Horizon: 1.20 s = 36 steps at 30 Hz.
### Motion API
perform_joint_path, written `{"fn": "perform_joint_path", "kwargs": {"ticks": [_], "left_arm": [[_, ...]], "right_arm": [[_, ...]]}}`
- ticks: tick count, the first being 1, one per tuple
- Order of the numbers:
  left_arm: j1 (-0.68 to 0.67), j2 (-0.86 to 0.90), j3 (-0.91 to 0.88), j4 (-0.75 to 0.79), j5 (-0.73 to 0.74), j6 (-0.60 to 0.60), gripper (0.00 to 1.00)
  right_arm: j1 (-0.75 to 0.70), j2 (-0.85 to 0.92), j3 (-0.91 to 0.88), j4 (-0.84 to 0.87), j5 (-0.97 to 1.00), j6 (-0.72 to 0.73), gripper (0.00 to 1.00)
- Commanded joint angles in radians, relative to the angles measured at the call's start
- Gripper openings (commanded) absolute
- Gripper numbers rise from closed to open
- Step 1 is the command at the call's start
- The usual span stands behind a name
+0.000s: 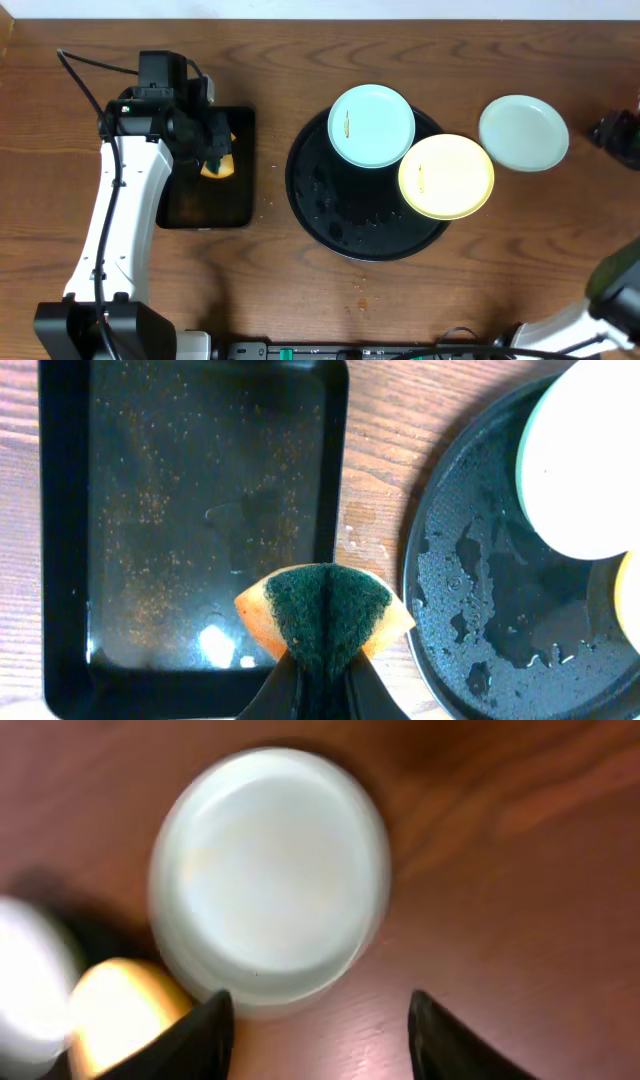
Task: Clean dirty plates on tray and stack at the side
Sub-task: 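Place the blue plate on the table right of the tray, then move right gripper to the yellow plate and pull it toward center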
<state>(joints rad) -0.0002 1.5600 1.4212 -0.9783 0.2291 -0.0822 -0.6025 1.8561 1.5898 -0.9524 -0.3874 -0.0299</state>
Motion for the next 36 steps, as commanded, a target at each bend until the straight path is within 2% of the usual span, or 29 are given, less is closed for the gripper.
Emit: {"fn": "perform_joint_path", "kwargs": {"ticks": [1, 7, 10, 14, 21, 24, 29, 36], "left_arm": [[0.005, 0.002, -0.006, -0.013, -0.006, -0.006, 0.08], [0.005, 0.002, -0.006, -0.011, -0.006, -0.006, 0.08], [0.005, 0.002, -0.006, -0.013, -0.006, -0.006, 0.08], [0.005, 0.002, -0.006, -0.013, -0.006, -0.006, 0.14], [0.005, 0.002, -0.006, -0.016, -0.006, -0.006, 0.13], [0.005, 0.002, -0.006, -0.016, -0.006, -0.006, 0.13], [0.005, 0.002, -0.006, -0.016, -0.006, -0.006, 0.13], [0.005, 0.002, -0.006, -0.016, -0.006, -0.006, 0.13]], "right_arm": [[0.086, -0.151, 0.095, -0.162, -0.08, -0.085, 0.55], [0.241, -0.206, 0.087, -0.41, 0.022, -0.084, 0.57], [0.317, -0.206, 0.033, -0.422, 0.107, -0.072, 0.58], [0.399, -0.204, -0.098, -0.343, 0.205, -0.049, 0.59], [0.426, -0.201, -0.354, -0.047, 0.216, -0.048, 0.62], [0.426, -0.201, -0.413, 0.068, 0.172, -0.045, 0.57], [0.439, -0.201, -0.463, 0.131, 0.147, -0.044, 0.5], [0.456, -0.201, -0.585, 0.274, 0.161, -0.037, 0.48]]}}
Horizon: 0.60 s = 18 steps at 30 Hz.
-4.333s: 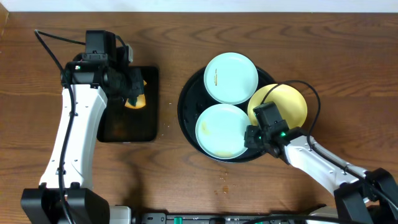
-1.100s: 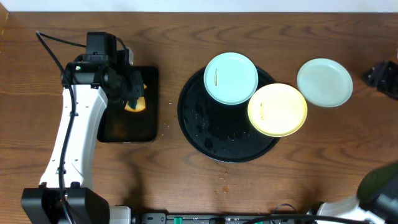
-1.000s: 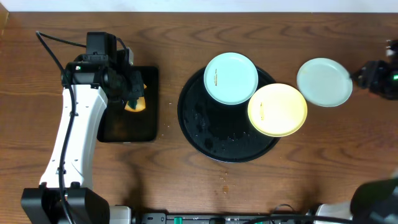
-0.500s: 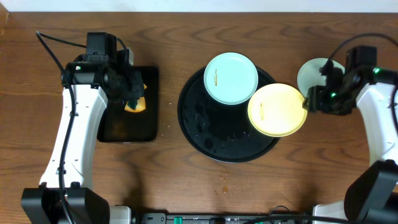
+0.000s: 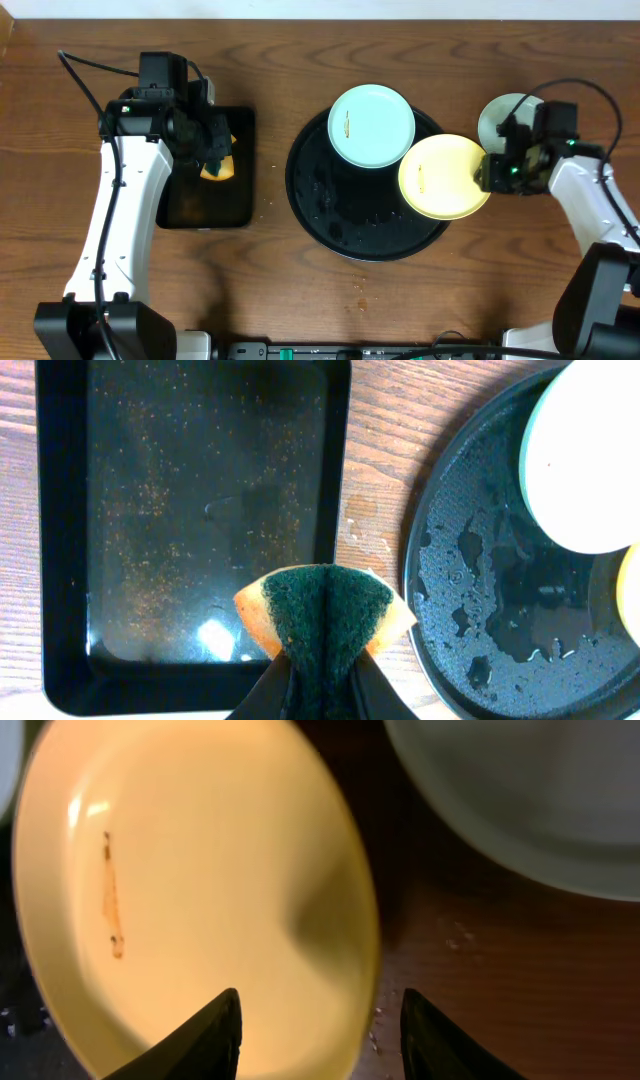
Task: Clean dirty plates on tray and stack at the side
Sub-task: 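Move right gripper to the yellow plate and pull it toward center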
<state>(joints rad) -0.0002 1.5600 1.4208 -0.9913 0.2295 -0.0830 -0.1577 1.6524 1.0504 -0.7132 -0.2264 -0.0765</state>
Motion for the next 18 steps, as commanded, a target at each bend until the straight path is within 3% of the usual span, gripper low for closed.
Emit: {"fn": "perform_joint_path", "kwargs": {"ticks": [1, 3, 6, 11, 13, 18], "left_arm": [[0.005, 0.002, -0.005, -0.003, -0.006, -0.006, 0.13], [0.005, 0.002, -0.005, -0.003, -0.006, -0.005, 0.13], [0.005, 0.002, -0.005, -0.003, -0.006, -0.005, 0.13], [0.005, 0.002, -0.005, -0.003, -0.006, -0.005, 0.14], [0.005, 0.002, -0.005, -0.003, -0.006, -0.005, 0.13], [0.005, 0.002, -0.005, -0.003, -0.006, -0.005, 0.13]], "right_arm": [[0.01, 0.003, -0.055, 0.048, 0.014, 0.015, 0.47], [0.008, 0.003, -0.065, 0.06, 0.045, 0.03, 0.46], [0.008, 0.003, -0.066, 0.06, 0.054, 0.032, 0.36], [0.009, 0.002, -0.058, 0.065, 0.008, 0.08, 0.06], [0.009, 0.0, -0.043, 0.053, -0.039, 0.08, 0.01], [0.009, -0.042, 0.064, -0.1, -0.078, 0.1, 0.01]]}}
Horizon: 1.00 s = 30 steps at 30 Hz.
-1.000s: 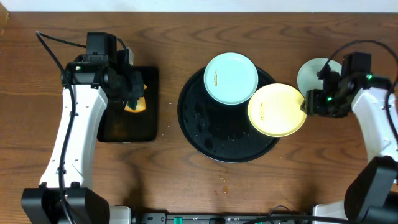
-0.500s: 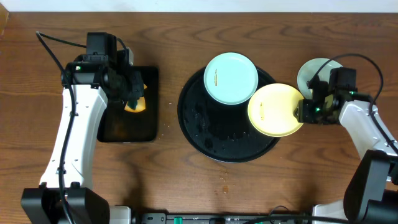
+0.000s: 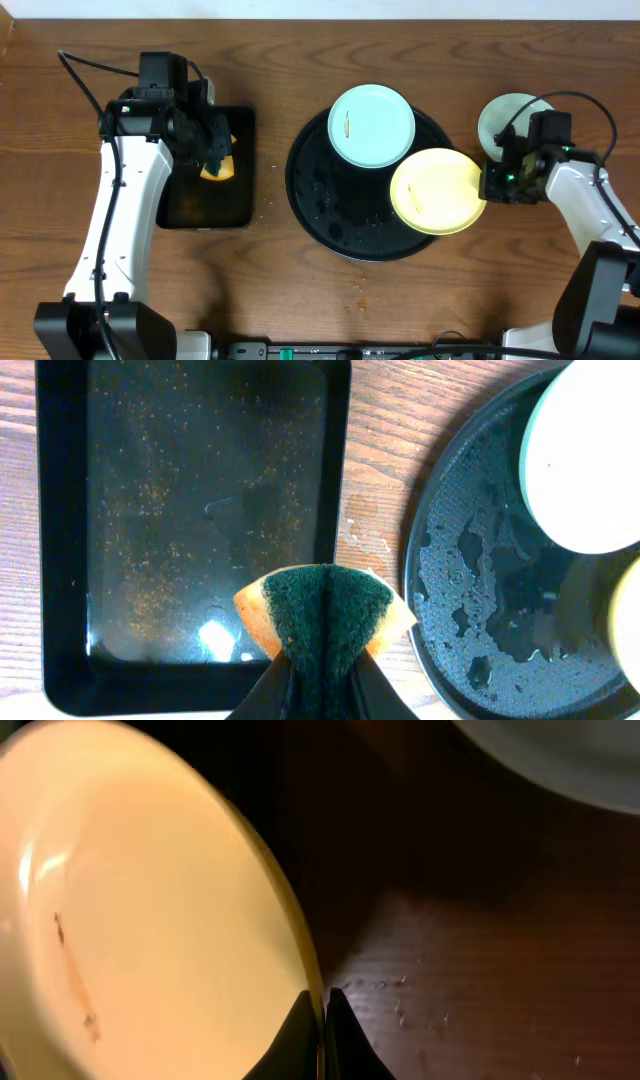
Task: Clean dirty plates on tray and stack at the side
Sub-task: 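Move right gripper to the yellow plate and pull it toward center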
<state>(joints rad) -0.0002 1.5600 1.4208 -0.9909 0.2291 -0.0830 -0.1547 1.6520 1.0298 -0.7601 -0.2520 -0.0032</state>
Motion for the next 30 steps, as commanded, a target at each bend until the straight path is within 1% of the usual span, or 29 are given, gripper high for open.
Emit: {"fn": "perform_joint_path", "kwargs": {"ticks": [1, 5, 7, 10, 12, 17, 21, 25, 27, 28, 29, 30], "left_arm": [[0.005, 0.002, -0.005, -0.003, -0.006, -0.005, 0.13], [0.005, 0.002, -0.005, -0.006, -0.006, -0.006, 0.13], [0.005, 0.002, -0.005, -0.013, -0.006, -0.005, 0.13], [0.005, 0.002, -0.005, -0.024, -0.006, -0.005, 0.13], [0.005, 0.002, -0.005, -0.027, -0.006, -0.005, 0.09], [0.005, 0.002, -0.005, -0.034, -0.006, -0.005, 0.09], [0.004, 0.002, -0.005, -0.041, -0.002, -0.005, 0.08], [-0.003, 0.002, -0.005, -0.042, 0.006, -0.005, 0.08], [-0.004, 0.002, -0.005, -0.042, 0.005, -0.005, 0.08], [-0.004, 0.002, -0.005, -0.042, 0.005, -0.005, 0.08], [-0.004, 0.002, -0.005, -0.043, 0.005, -0.005, 0.08], [-0.004, 0.002, -0.005, -0.043, 0.005, -0.005, 0.08]], "right_arm": [[0.007, -0.054, 0.104, -0.089, -0.052, 0.04, 0.01], [0.041, -0.109, 0.121, -0.163, -0.05, 0.097, 0.01], [0.074, -0.117, 0.118, -0.195, -0.011, 0.147, 0.01], [0.145, -0.116, 0.092, -0.223, 0.12, 0.269, 0.01], [0.2, -0.116, 0.058, -0.208, 0.173, 0.362, 0.01], [0.329, -0.116, -0.065, -0.067, 0.181, 0.62, 0.01], [0.386, -0.116, -0.151, 0.074, 0.181, 0.704, 0.01], [0.419, -0.114, -0.215, 0.182, 0.185, 0.709, 0.01], [0.426, -0.114, -0.222, 0.186, 0.184, 0.695, 0.17], [0.426, -0.115, -0.222, 0.185, 0.181, 0.662, 0.26], [0.426, -0.117, -0.217, 0.18, 0.156, 0.574, 0.31], [0.424, -0.12, -0.209, 0.176, 0.13, 0.489, 0.33]]}}
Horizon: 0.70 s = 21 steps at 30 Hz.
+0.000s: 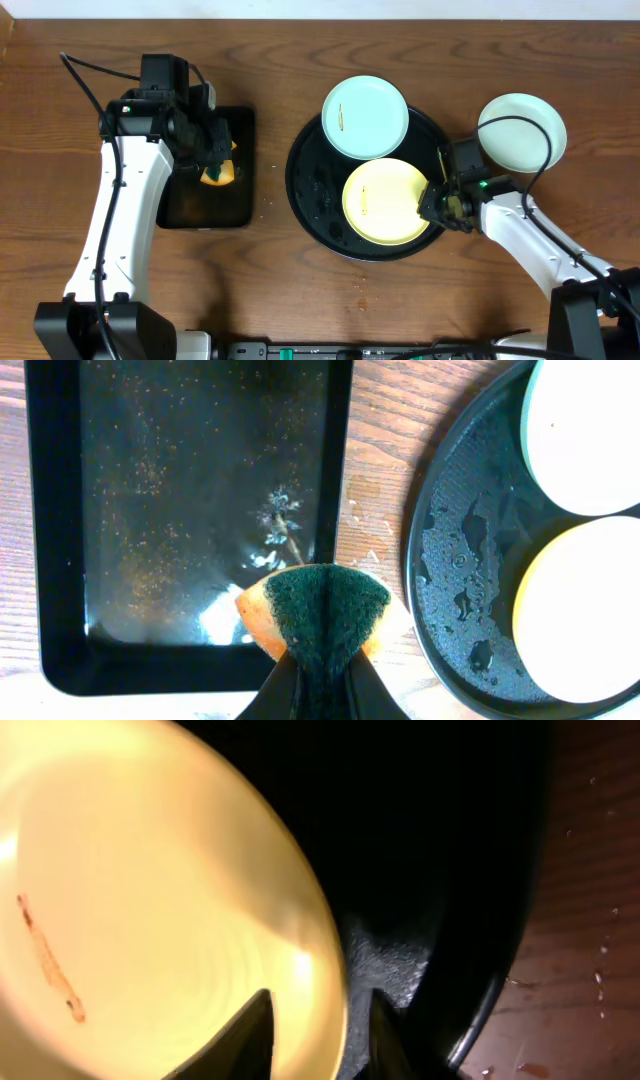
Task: Clean dirty plates on tray and stack at the side
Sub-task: 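Move right gripper to the yellow plate and pull it toward center, then scrub the yellow plate with the sponge in the left gripper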
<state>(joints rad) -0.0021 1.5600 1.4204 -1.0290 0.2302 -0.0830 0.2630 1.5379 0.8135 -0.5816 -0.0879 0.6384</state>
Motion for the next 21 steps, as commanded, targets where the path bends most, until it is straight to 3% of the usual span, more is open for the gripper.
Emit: {"fn": "perform_joint_path", "kwargs": {"ticks": [1, 4, 7, 10, 19, 21], "left_arm": [[-0.002, 0.002, -0.005, -0.006, 0.004, -0.005, 0.08], [-0.002, 0.002, -0.005, -0.006, 0.004, -0.005, 0.08], [-0.002, 0.002, -0.005, -0.006, 0.004, -0.004, 0.08], [-0.002, 0.002, -0.005, -0.006, 0.004, 0.011, 0.08], [-0.002, 0.002, -0.005, -0.002, 0.004, 0.037, 0.07], [-0.002, 0.002, -0.005, -0.002, 0.004, 0.037, 0.07]], "right_arm": [[0.005, -0.008, 0.019, -0.013, -0.051, -0.219, 0.35], [-0.011, -0.009, 0.076, -0.054, -0.047, -0.351, 0.52], [-0.05, -0.009, 0.119, -0.057, -0.048, -0.468, 0.59], [-0.087, -0.006, 0.117, -0.024, -0.049, -0.542, 0.53], [-0.092, 0.104, 0.077, 0.052, -0.103, -0.55, 0.47], [-0.092, 0.144, 0.075, 0.067, -0.135, -0.55, 0.42]]}}
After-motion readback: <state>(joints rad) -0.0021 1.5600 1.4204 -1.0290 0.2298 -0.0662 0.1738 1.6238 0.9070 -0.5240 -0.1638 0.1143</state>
